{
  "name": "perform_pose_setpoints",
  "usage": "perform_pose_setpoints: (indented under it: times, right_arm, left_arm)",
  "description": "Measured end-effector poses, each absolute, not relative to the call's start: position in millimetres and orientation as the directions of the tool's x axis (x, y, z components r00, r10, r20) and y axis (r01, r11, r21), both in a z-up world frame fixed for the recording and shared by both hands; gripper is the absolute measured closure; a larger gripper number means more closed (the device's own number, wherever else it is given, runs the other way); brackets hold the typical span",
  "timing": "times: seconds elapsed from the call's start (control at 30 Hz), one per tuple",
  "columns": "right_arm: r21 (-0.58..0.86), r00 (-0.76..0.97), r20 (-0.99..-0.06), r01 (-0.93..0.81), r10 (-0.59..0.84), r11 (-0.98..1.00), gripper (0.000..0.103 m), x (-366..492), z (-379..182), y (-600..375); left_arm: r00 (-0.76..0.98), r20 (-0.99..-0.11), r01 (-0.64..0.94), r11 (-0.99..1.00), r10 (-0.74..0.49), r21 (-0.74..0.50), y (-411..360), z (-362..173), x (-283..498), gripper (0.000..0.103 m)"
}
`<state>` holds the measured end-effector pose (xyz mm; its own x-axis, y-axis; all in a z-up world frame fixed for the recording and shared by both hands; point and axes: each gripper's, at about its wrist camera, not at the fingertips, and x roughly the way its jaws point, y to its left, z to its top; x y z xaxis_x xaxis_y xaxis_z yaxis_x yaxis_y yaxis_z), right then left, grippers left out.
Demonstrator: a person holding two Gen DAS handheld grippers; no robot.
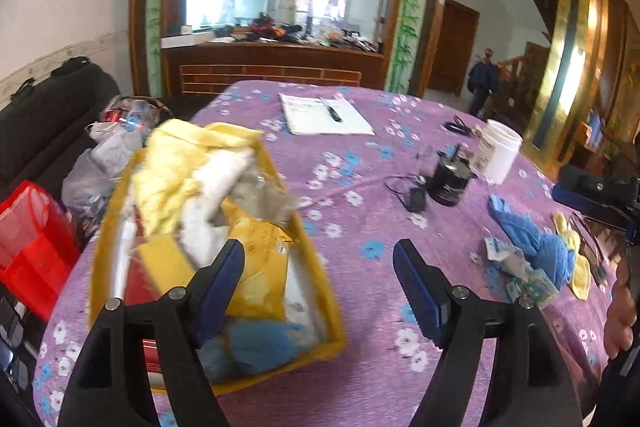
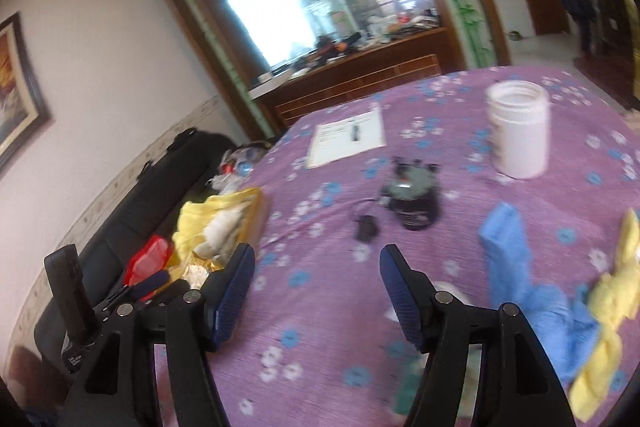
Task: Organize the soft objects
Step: 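Grasp the white blue-printed packet with left tool while right tool reaches the blue towel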
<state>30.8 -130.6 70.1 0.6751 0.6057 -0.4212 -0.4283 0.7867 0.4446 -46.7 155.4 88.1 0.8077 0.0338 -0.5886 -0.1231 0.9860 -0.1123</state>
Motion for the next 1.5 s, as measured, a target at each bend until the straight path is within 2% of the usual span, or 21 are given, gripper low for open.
perform_pose_setpoints:
  times: [0.13, 0.33, 0.4, 0.47, 0.53, 0.6, 0.83, 1.0, 1.03, 1.07, 1.17, 1.3, 1.5]
  right_arm:
    - [0.483, 0.707, -0.422, -0.355, 0.567, 0.801, 0.033, 25.7, 55.1, -173.3]
    - [0.511, 0.753, -0.416, -0.270, 0.509, 0.816, 0.033, 14.7, 38.0, -217.6]
    - [0.499, 0.792, -0.402, -0.232, 0.460, 0.835, 0.033, 13.1, 40.2, -230.3]
    - [0.517, 0.816, -0.375, -0.209, 0.439, 0.830, 0.033, 14.4, 40.4, -240.1]
    - [0.541, 0.824, -0.363, -0.194, 0.435, 0.818, 0.033, 15.4, 36.9, -248.7]
    - [0.570, 0.821, -0.356, -0.187, 0.446, 0.800, 0.032, 18.8, 30.8, -255.7]
    - [0.596, 0.827, -0.343, -0.174, 0.445, 0.784, 0.032, 19.8, 25.6, -263.2]
    - [0.598, 0.829, -0.335, -0.179, 0.447, 0.781, 0.032, 19.4, 25.2, -262.0]
    - [0.599, 0.827, -0.339, -0.178, 0.449, 0.781, 0.032, 19.8, 24.8, -261.5]
    - [0.599, 0.825, -0.343, -0.177, 0.450, 0.781, 0.032, 20.2, 24.1, -261.0]
    - [0.591, 0.820, -0.360, -0.169, 0.445, 0.789, 0.032, 21.1, 22.0, -258.7]
    - [0.514, 0.803, -0.434, -0.152, 0.409, 0.844, 0.032, 26.5, 19.0, -243.8]
    - [0.272, 0.767, -0.586, -0.116, 0.260, 0.955, 0.032, 36.8, 7.5, -204.5]
  left_arm:
    - [0.796, -0.604, -0.107, 0.990, 0.027, -0.097, 142.9, 84.4, -38.5, 0.027]
    - [0.771, -0.634, -0.039, 0.990, -0.059, -0.139, 123.5, 86.9, -27.3, 0.026]
    - [0.728, -0.666, 0.033, 0.979, -0.161, -0.201, 106.2, 85.3, -15.3, 0.025]
    - [0.667, -0.700, 0.097, 0.961, -0.255, -0.258, 85.2, 80.0, -0.8, 0.019]
    - [0.575, -0.740, 0.150, 0.935, -0.348, -0.323, 57.3, 69.6, 19.2, 0.019]
    - [0.511, -0.768, 0.166, 0.921, -0.385, -0.352, 35.8, 59.3, 34.6, 0.019]
    - [0.421, -0.837, 0.144, 0.937, -0.349, -0.318, -24.3, 28.3, 82.7, 0.019]
    - [0.427, -0.850, 0.126, 0.952, -0.307, -0.280, -48.7, 12.8, 104.9, 0.019]
    - [0.439, -0.848, 0.127, 0.955, -0.297, -0.268, -49.9, 13.2, 105.3, 0.024]
    - [0.454, -0.847, 0.131, 0.961, -0.277, -0.244, -50.6, 12.9, 106.0, 0.042]
    - [0.469, -0.836, 0.145, 0.958, -0.287, -0.247, -41.9, 13.6, 105.1, 0.063]
    - [0.479, -0.830, 0.133, 0.958, -0.285, -0.253, -12.7, 16.2, 98.4, 0.065]
    - [0.596, -0.772, 0.127, 0.976, -0.220, -0.179, 21.7, 31.9, 73.6, 0.065]
